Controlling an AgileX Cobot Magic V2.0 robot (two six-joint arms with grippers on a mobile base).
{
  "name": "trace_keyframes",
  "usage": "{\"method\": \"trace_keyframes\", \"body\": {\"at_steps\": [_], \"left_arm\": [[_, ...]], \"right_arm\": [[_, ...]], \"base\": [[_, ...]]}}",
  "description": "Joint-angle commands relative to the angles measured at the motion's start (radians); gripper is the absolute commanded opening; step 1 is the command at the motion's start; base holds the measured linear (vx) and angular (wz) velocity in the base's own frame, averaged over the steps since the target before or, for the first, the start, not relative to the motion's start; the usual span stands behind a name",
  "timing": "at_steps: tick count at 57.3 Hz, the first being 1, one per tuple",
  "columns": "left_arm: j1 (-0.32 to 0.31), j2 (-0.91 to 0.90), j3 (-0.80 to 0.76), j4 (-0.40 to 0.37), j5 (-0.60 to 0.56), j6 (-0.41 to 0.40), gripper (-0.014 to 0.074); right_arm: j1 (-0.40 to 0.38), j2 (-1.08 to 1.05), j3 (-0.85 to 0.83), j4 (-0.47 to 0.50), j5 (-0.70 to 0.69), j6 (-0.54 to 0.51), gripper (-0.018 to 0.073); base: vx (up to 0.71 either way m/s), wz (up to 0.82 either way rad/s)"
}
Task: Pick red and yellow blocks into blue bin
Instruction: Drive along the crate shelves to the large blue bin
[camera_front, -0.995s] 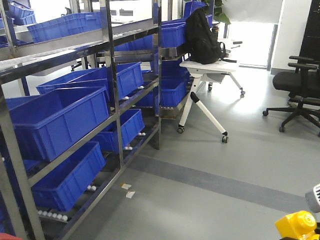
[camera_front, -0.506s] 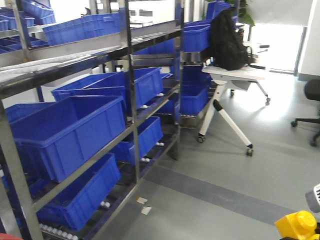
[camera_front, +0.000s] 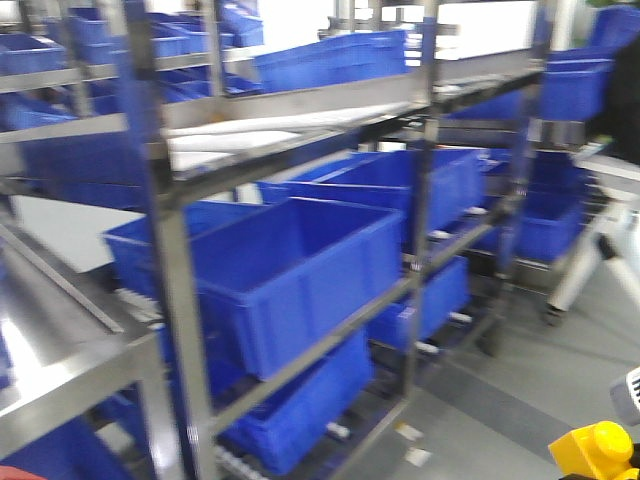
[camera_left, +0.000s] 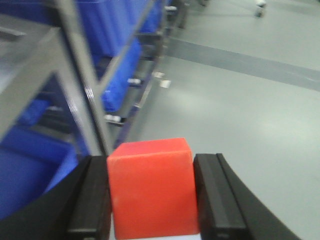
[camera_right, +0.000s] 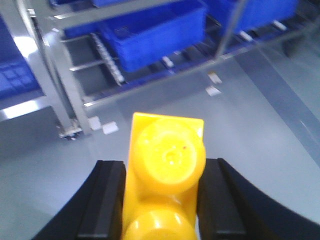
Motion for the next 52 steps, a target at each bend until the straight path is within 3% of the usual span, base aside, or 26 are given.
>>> {"method": "trace_keyframes", "body": {"at_steps": [1,52], "left_arm": [[-0.006,-0.006,-0.024,-0.013,-0.073,-0.002,0.0234],[-0.006,-0.006,-0.024,-0.013,-0.073,-0.002,0.0234]], "right_arm": [[-0.001,-0.011,-0.030,-0.009,-0.065,-0.009,0.0231],[-0.001,-0.011,-0.030,-0.009,-0.065,-0.009,0.0231]], "base": [[0.15,0.57],[0.13,0.51]]}}
